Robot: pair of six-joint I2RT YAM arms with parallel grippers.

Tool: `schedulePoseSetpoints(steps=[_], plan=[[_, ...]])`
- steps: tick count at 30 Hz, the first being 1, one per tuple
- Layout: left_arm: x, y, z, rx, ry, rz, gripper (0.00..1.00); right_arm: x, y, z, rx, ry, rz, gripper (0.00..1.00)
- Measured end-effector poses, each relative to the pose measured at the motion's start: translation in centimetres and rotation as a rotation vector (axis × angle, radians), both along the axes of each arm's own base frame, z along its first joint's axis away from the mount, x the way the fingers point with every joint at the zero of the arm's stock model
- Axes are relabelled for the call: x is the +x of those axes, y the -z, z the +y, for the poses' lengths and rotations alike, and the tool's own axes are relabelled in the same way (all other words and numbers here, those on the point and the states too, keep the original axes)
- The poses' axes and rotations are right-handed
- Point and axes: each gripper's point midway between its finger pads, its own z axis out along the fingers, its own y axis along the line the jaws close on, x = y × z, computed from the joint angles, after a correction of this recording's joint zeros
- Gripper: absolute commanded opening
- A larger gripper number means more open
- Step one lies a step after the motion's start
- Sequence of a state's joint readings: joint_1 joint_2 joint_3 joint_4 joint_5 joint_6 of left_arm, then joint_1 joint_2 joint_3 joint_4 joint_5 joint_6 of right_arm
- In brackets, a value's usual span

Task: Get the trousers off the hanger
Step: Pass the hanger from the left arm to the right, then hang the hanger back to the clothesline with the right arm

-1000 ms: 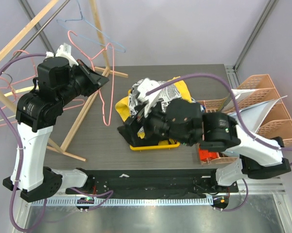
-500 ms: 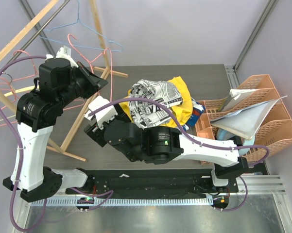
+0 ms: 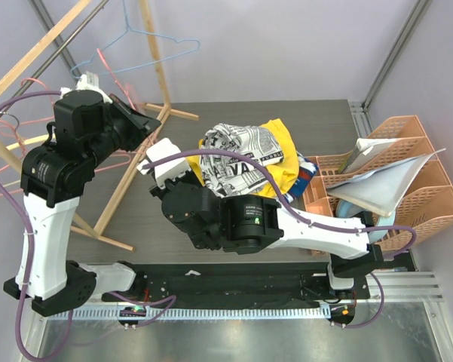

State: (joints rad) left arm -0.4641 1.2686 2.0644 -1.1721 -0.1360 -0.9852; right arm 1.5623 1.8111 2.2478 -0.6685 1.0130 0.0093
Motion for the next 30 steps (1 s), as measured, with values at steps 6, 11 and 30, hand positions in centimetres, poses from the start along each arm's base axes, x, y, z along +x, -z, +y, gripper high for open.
schedulePoseSetpoints(steps=[6,11,30], plan=[[-0.5,-1.0,-0.2,-0.018,0.030,-0.040,0.41,0.4,-0.2,-0.3,0.008,0.036,-0.018,0.01],[-2.4,-0.8,-1.1,-0.034,0.126,-0.073,0.62,0.1,0.5,-0.5,0.009,-0.007,-0.002,0.01],[-12.4,-3.3,-0.8,-0.180,0.383,-0.383,0.66,7.1,-0.1,-10.6,0.085,-0.135,0.091,0.01]])
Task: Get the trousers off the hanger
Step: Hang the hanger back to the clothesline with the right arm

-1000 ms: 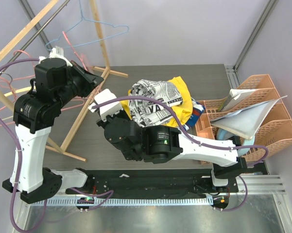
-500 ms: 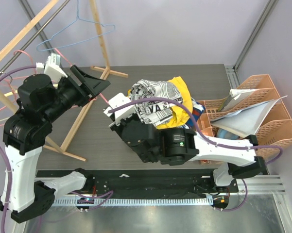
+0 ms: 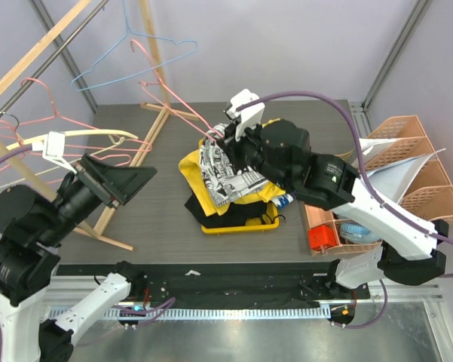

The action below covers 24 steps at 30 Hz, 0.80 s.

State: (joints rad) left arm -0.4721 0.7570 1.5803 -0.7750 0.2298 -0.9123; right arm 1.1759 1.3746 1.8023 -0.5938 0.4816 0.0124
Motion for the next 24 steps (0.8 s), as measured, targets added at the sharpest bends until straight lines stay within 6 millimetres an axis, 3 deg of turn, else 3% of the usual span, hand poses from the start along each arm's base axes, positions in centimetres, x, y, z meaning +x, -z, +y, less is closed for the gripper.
schedulePoseSetpoints(steps=[4,8,16,20,24], plan=[[-2.7,1.4,1.3,-0.025,0.002,-0.025,0.68,2.4,0.7,0.9,0.003,-0.076,0.020,0.01],[-4.6,2.0,2.3,-0.055,0.003,-0.047,0.69,4.8,2.2,3.7,0.017,-0.182,0.055,0.01],[-5.1,4.8,3.2,-0.066,-0.034,-0.008,0.77,8.4,5.4,8.5,0.101,-0.338,0.144,0.01],[-5.2,5.4,3.7,-0.066,-0.061,0.005,0.77,9.5,4.9,10.3,0.175,-0.386,0.156,0.01],[-5.0,5.7,4.0,-0.064,-0.084,0.017,0.77,10.1,2.9,11.5,0.259,-0.432,0.137,0.01]])
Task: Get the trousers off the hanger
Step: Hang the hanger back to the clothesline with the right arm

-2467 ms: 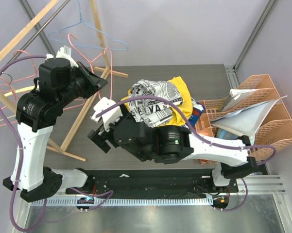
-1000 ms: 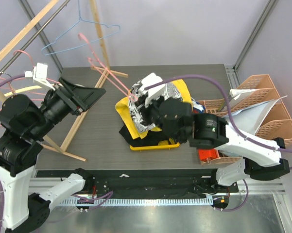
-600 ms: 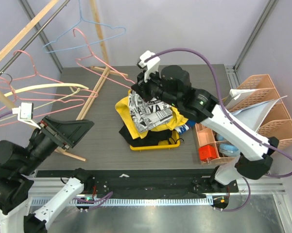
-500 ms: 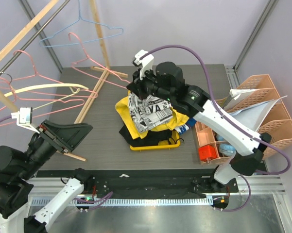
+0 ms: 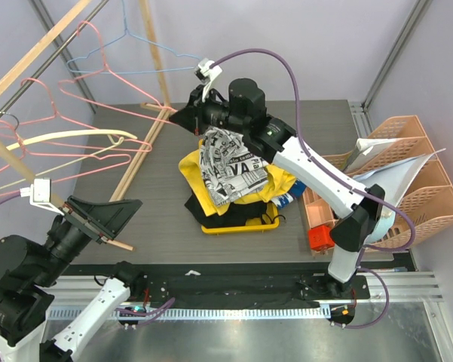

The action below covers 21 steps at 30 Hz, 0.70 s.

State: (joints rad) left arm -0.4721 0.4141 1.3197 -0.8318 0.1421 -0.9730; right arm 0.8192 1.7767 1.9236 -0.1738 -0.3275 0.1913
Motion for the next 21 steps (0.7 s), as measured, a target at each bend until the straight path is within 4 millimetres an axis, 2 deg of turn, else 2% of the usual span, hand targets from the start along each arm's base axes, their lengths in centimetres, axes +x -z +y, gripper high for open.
schedulePoseSetpoints(steps=[4,7,21], plan=[[0.1,0.1,0.1,-0.006,-0.010,0.013,0.77,0.2,-2.2,0.6,0.090,-0.038,-0.011,0.01],[0.2,0.2,0.1,-0.008,-0.010,0.018,0.77,0.2,-3.1,1.0,0.134,-0.059,-0.010,0.01],[0.8,0.5,-0.3,0.003,-0.010,0.040,0.76,0.6,-2.5,2.4,0.225,-0.101,0.048,0.01]])
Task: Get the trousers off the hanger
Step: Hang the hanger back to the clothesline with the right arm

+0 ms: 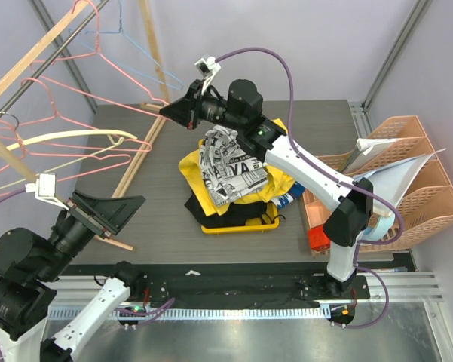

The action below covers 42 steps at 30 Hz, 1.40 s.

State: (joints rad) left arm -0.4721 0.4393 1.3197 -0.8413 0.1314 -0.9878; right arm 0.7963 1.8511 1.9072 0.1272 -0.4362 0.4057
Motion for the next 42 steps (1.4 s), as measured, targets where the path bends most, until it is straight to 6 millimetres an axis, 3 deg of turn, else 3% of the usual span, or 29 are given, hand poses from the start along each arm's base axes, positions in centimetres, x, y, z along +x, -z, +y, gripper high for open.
schedulePoseSetpoints(steps=[13,22,35,37,38,42], plan=[[1.0,0.5,-0.7,0.018,0.012,0.035,0.76,0.5,1.7,1.4,0.035,-0.038,0.060,0.01],[1.2,0.6,-1.0,0.023,0.019,0.044,0.76,1.3,5.0,3.0,0.007,-0.067,0.116,0.01],[1.5,0.5,-1.3,0.023,0.029,0.043,0.77,1.0,6.5,5.0,-0.025,-0.115,0.139,0.02],[1.5,0.6,-1.4,0.024,0.031,0.044,0.79,1.0,6.6,5.0,-0.035,-0.113,0.137,0.11],[1.6,0.7,-1.4,0.025,0.032,0.045,0.79,1.0,6.7,5.0,-0.042,-0.111,0.140,0.25],[1.8,1.1,-1.5,0.037,0.034,0.057,0.82,1.1,7.9,4.6,-0.093,-0.085,0.183,0.44]])
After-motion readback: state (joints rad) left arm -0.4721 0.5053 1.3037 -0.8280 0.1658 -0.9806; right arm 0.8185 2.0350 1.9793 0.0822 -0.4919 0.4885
